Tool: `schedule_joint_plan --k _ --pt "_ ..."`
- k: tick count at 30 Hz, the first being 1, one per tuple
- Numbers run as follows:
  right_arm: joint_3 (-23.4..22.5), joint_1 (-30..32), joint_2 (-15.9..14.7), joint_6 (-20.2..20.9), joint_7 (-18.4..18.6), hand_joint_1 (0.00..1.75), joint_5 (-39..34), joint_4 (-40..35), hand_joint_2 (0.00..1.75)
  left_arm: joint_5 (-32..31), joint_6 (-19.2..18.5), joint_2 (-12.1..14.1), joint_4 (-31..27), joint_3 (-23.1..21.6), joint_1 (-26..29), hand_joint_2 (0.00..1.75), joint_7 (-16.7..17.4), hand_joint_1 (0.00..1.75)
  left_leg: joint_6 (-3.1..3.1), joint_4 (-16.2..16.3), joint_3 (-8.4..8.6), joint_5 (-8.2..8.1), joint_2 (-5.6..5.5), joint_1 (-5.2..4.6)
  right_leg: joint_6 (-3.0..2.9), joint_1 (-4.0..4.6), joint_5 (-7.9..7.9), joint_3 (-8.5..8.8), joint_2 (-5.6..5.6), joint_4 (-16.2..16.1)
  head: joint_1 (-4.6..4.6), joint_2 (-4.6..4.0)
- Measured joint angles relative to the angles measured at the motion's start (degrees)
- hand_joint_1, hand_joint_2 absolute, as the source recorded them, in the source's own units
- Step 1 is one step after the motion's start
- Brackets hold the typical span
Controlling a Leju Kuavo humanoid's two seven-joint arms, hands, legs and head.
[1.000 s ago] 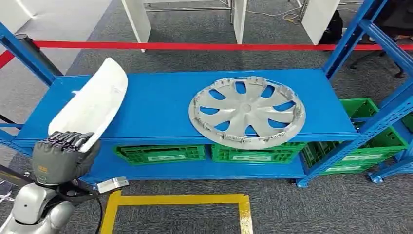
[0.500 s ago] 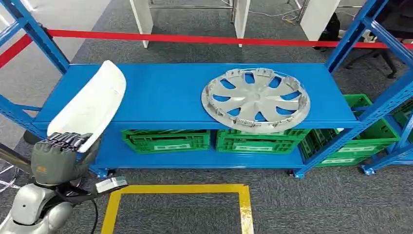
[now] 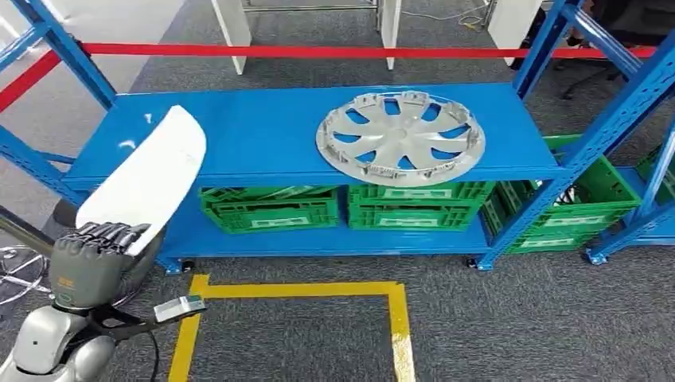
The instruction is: Take the parts from the cabinet and place them on the table.
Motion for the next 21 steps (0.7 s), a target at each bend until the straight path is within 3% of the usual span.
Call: schedule_joint_plan --k 1,2,3,4,7,8,9,11,12,13,14,16,17,18,19,21 --pt "0.00 -0.01 0.13 -0.11 -0.15 0.00 -0.17 0.00 0.00 0.31 0.00 0.04 0.00 0.07 0.07 1.75 -0.02 1.75 0.14 -5.21 3.50 1.71 0.00 0.05 0.16 -0.01 0.44 -0.92 0.02 0.44 -0.05 0.00" --pt "0.00 -0.04 0.39 -0.39 -0.24 0.00 -0.24 0.00 0.00 0.52 0.00 0.13 -0.11 0.24 0.18 1.75 -0.09 1.75 0.35 -10.67 7.04 1.19 -0.04 0.08 0.46 0.00 0.80 -1.46 0.09 0.82 -0.04 0.00" --pt "0.00 -0.02 0.74 -0.90 -0.33 0.00 -0.31 0.00 0.00 0.88 0.00 0.13 -0.18 0.50 0.30 1.75 -0.39 1.75 0.66 -14.72 9.38 -0.51 -0.06 -0.17 0.78 0.30 1.18 -1.89 0.24 1.05 -0.04 0.00" --pt "0.00 0.00 0.98 -1.27 -0.46 0.00 -0.35 0.00 0.00 1.05 0.02 0.13 -0.39 0.92 0.60 1.75 -0.77 1.75 1.09 -15.58 9.52 -0.81 -0.04 -0.22 1.12 0.28 1.75 -2.11 0.23 0.93 0.09 0.00" --pt "0.09 0.36 1.44 -1.55 -1.05 0.00 -0.37 0.04 0.00 1.53 0.04 -0.02 -0.61 2.10 1.89 1.75 -1.92 1.75 2.45 -15.60 7.97 0.72 0.04 -0.42 2.47 0.15 3.49 -2.59 0.25 0.35 0.04 0.00" --pt "0.18 0.45 1.53 -1.64 -1.27 0.00 -0.35 0.11 0.00 1.79 0.04 -0.13 -0.66 2.45 2.02 1.75 -2.25 1.75 2.93 -15.78 7.23 1.54 0.37 -0.18 2.62 -0.04 1.54 -3.08 0.40 1.16 0.02 0.00" --pt "0.37 0.47 1.62 -1.64 -1.36 0.00 -0.37 0.11 0.00 2.16 0.04 -0.20 -0.70 2.67 2.19 1.75 -2.51 1.75 3.49 -15.77 6.36 2.18 0.34 -0.18 2.80 -0.04 -2.03 -3.98 0.38 3.27 0.37 0.00" --pt "0.44 0.50 1.79 -1.68 -1.51 0.00 -0.77 0.11 0.00 2.38 0.04 -0.37 -0.74 2.93 2.63 1.75 -2.86 1.75 3.79 -15.73 4.75 3.58 0.36 -0.33 3.00 -0.06 -8.90 -6.08 0.40 11.16 0.44 0.00" --pt "0.44 0.48 1.88 -1.73 -1.55 0.00 -0.96 0.11 0.00 2.21 0.04 -0.46 -0.72 3.06 2.89 1.75 -2.97 1.75 3.83 -15.63 3.51 4.51 0.37 -0.46 3.07 -0.04 -10.63 -6.73 0.39 15.82 0.52 0.00" --pt "0.44 0.49 1.90 -1.79 -1.55 0.00 -1.07 0.11 0.00 2.14 0.04 -0.55 -0.72 3.13 3.05 1.75 -3.06 1.75 3.82 -15.55 2.54 5.21 0.37 -0.56 3.05 -0.05 -10.08 -6.58 0.38 18.06 0.48 0.00" --pt "0.44 0.51 1.90 -1.79 -1.60 0.00 -1.18 0.11 0.00 2.14 0.04 -0.61 -0.72 3.28 3.21 1.75 -3.10 1.75 3.77 -15.41 1.46 5.95 0.37 -0.64 2.96 -0.04 -7.93 -5.42 0.39 18.28 0.55 0.00" --pt "0.44 0.49 1.99 -1.79 -1.70 0.00 -1.27 0.11 0.00 2.05 0.04 -0.70 -0.72 3.54 3.33 1.75 -3.26 1.75 3.56 -14.96 -0.53 7.19 0.38 -0.80 2.48 0.00 -3.45 -0.15 0.39 12.78 0.52 0.00" --pt "0.44 0.42 1.99 -1.79 -1.73 0.00 -1.27 0.11 0.00 2.05 0.04 -0.72 -0.74 3.65 3.34 1.75 -3.26 1.75 3.39 -14.70 -1.15 7.79 0.36 -0.84 2.10 0.06 -3.39 4.00 0.42 7.33 0.50 0.00" --pt "0.44 0.30 1.99 -1.81 -1.77 0.00 -1.29 0.11 0.00 2.05 0.04 -0.72 -0.76 3.78 3.41 1.75 -3.26 1.75 3.13 -14.35 -1.52 8.18 0.30 -1.09 1.81 0.34 -5.24 8.43 0.39 1.54 0.52 0.00" --pt "0.44 0.20 2.01 -1.83 -1.88 0.00 -1.31 0.11 0.00 2.03 0.07 -0.72 -0.83 3.89 3.45 1.75 -3.26 1.75 2.82 -14.02 -1.86 8.71 0.36 -1.12 1.55 0.29 -6.81 11.11 0.40 -3.10 0.42 0.00" --pt "0.44 0.26 2.21 -1.86 -2.01 0.00 -1.60 0.11 0.00 1.59 0.07 -0.72 -0.87 3.96 3.43 1.75 -3.21 1.75 2.19 -14.39 -2.18 10.13 0.51 -0.72 1.06 0.73 -6.71 9.98 0.48 -2.97 0.46 0.00"
